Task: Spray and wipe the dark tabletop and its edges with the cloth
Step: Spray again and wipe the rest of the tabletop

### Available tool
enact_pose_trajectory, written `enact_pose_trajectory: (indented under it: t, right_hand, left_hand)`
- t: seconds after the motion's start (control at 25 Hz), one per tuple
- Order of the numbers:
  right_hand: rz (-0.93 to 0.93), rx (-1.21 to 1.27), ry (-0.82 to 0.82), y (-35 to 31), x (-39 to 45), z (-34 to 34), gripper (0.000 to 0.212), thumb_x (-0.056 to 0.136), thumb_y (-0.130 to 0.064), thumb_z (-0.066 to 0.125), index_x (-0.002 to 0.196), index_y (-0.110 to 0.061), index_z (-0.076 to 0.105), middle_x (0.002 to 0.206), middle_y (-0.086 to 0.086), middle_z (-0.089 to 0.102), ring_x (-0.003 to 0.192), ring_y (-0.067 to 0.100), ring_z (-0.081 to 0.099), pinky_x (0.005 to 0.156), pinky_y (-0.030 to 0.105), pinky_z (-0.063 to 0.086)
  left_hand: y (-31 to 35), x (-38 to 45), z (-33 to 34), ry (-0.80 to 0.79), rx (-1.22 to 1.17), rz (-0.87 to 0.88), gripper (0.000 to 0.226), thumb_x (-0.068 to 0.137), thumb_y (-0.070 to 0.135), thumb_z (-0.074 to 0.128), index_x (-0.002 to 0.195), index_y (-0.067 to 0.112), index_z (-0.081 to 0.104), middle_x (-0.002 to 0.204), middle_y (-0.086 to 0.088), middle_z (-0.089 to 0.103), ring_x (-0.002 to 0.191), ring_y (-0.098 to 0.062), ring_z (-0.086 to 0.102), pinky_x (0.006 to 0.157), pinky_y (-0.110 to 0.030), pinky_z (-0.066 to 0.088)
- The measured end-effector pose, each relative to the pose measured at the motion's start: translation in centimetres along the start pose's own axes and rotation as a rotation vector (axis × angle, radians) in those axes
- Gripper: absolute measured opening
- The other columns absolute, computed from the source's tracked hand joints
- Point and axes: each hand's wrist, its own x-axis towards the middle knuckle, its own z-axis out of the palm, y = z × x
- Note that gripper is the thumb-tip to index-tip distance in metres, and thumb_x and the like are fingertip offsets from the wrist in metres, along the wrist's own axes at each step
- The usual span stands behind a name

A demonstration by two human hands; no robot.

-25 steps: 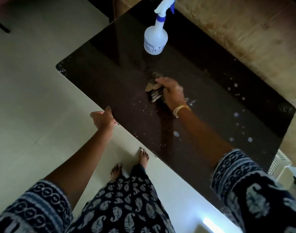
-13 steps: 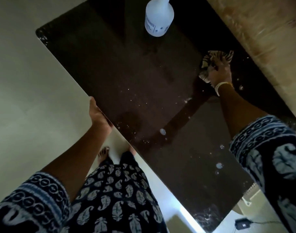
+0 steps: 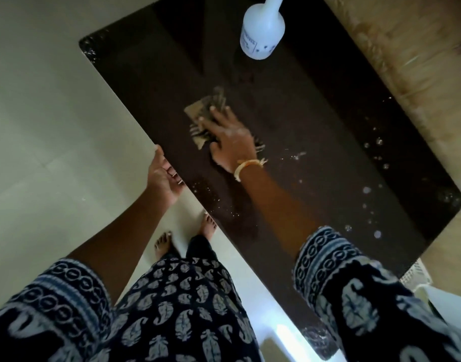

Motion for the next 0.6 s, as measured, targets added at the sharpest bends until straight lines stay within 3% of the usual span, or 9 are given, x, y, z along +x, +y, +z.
enact_pose_trajectory:
  t: [0.12,0.2,0.28,0.44,0.52,0.6]
  right_hand:
    - [-0.215,0.009,-0.051,-4.4,-2.5,1.8,0.047,0.079,-0.019,0.045,0.119,-0.023,0.069,0.132,0.004,0.062,0.129,0.035,0.05,0.102,0.042,0.046]
    - [-0.238,0.089,0.015,-4.6,-3.2,1.3,0.046,0.079,-0.01,0.041,0.112,-0.017,0.073,0.123,0.006,0.067,0.124,0.034,0.055,0.101,0.039,0.048]
    - [-0.069,0.118,0.139,-2.0,-3.2,-0.1,0.05,0.076,0.001,0.043,0.113,-0.015,0.072,0.122,0.006,0.068,0.126,0.031,0.054,0.105,0.032,0.041]
    - [0.548,0.107,0.42,8.8,-6.4,-5.3,0.053,0.078,-0.003,0.039,0.119,-0.02,0.069,0.13,0.003,0.063,0.13,0.023,0.051,0.109,0.026,0.036]
    - [0.824,0.128,0.352,12.0,-8.2,-6.8,0.055,0.083,-0.005,0.04,0.13,-0.022,0.062,0.142,0.002,0.053,0.136,0.023,0.043,0.113,0.028,0.032]
    - [0.875,0.031,0.222,11.8,-8.7,-5.9,0.055,0.087,-0.012,0.043,0.14,-0.025,0.051,0.151,0.001,0.041,0.141,0.028,0.032,0.117,0.032,0.025]
  left_hand:
    - [0.4,-0.7,-0.7,0.028,0.04,-0.057,0.038,0.098,0.045,0.045,0.109,0.015,0.067,0.094,-0.005,0.074,0.089,-0.019,0.07,0.085,-0.032,0.053]
    - [0.6,-1.0,-1.4,0.006,-0.001,-0.114,0.033,0.099,0.04,0.045,0.087,0.016,0.064,0.064,0.001,0.066,0.061,-0.013,0.067,0.075,-0.028,0.051]
    - [0.8,-1.1,-1.9,-0.011,-0.012,-0.14,0.036,0.101,0.036,0.046,0.07,0.018,0.05,0.046,0.005,0.044,0.041,-0.01,0.049,0.078,-0.03,0.048]
    - [0.8,-1.4,-1.9,-0.015,0.027,-0.145,0.033,0.1,0.03,0.05,0.071,0.014,0.047,0.042,0.007,0.05,0.037,-0.007,0.05,0.108,-0.04,0.041]
    - [0.6,-1.1,-2.3,-0.014,0.037,-0.14,0.031,0.098,0.03,0.053,0.073,0.014,0.049,0.042,0.007,0.048,0.04,-0.007,0.056,0.112,-0.042,0.037]
    - [0.6,-1.0,-2.5,-0.008,0.072,-0.123,0.025,0.097,0.031,0.055,0.082,0.01,0.055,0.047,0.007,0.055,0.062,-0.009,0.071,0.11,-0.045,0.041]
